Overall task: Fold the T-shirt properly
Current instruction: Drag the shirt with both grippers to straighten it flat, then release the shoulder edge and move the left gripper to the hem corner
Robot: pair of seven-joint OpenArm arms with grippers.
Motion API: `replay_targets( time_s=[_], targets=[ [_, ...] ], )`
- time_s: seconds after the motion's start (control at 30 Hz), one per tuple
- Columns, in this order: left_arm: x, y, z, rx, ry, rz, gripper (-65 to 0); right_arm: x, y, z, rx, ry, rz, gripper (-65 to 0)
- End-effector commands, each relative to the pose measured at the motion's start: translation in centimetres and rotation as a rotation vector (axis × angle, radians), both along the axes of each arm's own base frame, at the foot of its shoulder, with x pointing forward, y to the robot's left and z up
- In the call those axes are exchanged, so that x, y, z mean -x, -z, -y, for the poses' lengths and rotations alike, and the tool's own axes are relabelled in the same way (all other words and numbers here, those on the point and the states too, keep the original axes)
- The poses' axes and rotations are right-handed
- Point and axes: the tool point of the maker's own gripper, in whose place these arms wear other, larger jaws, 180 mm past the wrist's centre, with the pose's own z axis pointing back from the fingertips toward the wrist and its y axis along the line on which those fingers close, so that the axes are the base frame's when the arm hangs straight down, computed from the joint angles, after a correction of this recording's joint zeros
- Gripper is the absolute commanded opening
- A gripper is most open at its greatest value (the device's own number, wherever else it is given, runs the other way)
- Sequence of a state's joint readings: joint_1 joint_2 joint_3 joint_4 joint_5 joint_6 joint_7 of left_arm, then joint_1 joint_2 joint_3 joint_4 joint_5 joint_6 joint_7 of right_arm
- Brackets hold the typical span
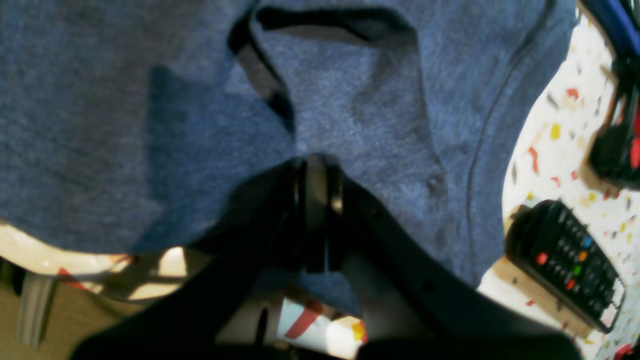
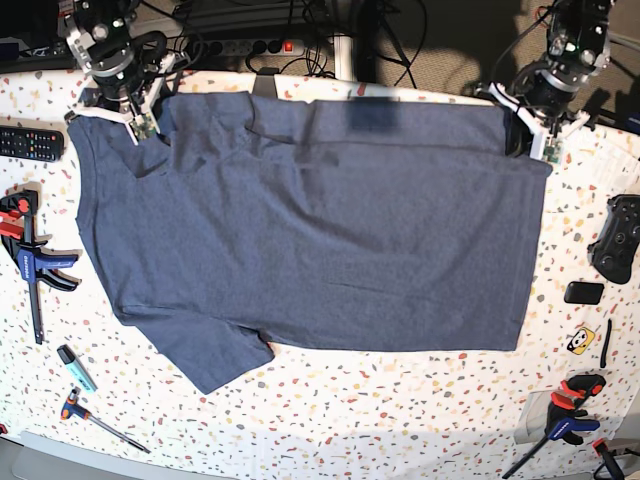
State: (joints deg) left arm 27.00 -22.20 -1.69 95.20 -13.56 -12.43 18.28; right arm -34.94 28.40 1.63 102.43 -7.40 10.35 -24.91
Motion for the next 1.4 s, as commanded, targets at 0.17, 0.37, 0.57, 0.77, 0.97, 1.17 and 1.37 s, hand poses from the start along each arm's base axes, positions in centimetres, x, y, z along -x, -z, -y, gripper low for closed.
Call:
replay_targets(
  time_s=[0.17,0.37,0.57,0.77,0.97,1.17,1.37],
  targets=[
    [-0.8,-1.5,-1.9,-0.032,-0.031,0.041,-65.0,-0.2,-1.0,0.2,0.021,0.0,0.008,-65.0],
    [-1.7,-2.3,-2.6,-0.04,-0.044,0.075,-65.0,0.3,-1.7,-0.6,0.011,-0.015,0.013,-65.0],
    [-3.4,-3.6,-2.5,-0.042,-0.039,0.119,-65.0,-0.7,-3.3,-0.3,0.017,0.0,0.066,-65.0],
    [-5.3,-8.0,-2.9,-0.102,0.01,0.234,-65.0,-3.4,-8.2,1.8,0.007,0.09,0.229,-65.0],
    [-8.6,-11.7,-4.6,-0.175,0.013,0.334,-65.0,-5.3,-9.9,2.6,-0.054,0.141,0.297,-65.0],
    [-12.5,-14.0,-6.0,-0.16,-0.03,0.41,-42.6,-7.2,-11.1,2.1,-0.077,0.125,0.346,-65.0],
    [-17.3,-13.1,-7.7,-0.004,-0.028,0.376,-42.6,-7.9,-11.8,2.1,-0.081,0.119,0.375,-60.1]
  ],
)
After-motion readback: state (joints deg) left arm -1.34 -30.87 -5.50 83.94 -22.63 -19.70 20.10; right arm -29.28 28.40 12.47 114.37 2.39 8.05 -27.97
